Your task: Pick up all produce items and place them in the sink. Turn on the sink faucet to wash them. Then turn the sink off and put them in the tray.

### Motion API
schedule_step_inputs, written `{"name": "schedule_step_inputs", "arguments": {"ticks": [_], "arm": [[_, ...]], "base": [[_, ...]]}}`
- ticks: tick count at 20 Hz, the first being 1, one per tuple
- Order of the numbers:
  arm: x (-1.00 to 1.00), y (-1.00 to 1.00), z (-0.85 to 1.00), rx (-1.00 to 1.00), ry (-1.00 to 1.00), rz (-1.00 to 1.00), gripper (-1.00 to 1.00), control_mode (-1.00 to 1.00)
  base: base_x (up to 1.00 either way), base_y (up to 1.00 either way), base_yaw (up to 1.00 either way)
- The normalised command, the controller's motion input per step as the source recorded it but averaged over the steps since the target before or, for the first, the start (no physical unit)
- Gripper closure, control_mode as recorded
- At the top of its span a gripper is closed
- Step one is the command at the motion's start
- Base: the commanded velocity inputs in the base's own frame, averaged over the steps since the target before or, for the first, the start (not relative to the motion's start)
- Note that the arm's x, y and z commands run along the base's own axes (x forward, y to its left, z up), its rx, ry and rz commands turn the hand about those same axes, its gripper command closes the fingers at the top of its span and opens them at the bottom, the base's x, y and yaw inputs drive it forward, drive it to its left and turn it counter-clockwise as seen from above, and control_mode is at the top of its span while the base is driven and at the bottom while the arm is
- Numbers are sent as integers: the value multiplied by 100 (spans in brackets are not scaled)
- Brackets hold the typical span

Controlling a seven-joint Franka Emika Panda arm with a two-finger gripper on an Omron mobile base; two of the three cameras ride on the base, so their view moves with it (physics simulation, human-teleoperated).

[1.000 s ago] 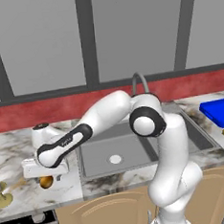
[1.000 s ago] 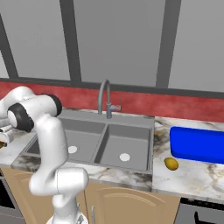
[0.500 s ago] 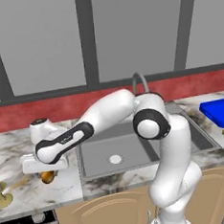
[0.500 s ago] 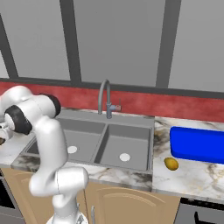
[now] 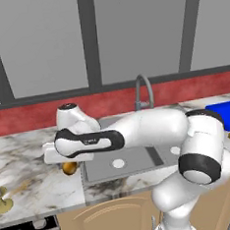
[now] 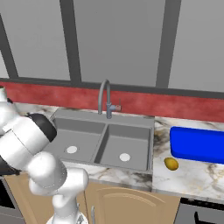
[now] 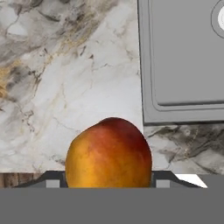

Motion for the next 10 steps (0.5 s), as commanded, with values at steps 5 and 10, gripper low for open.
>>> {"name": "schedule_step_inputs", "arguments": {"ticks": [5, 10], "arm": [[-30, -100, 37, 0, 0, -4, 100, -100], [-1, -100, 43, -4, 6, -7, 100, -100]], "base": [[0, 0, 0], [0, 0, 0]]}}
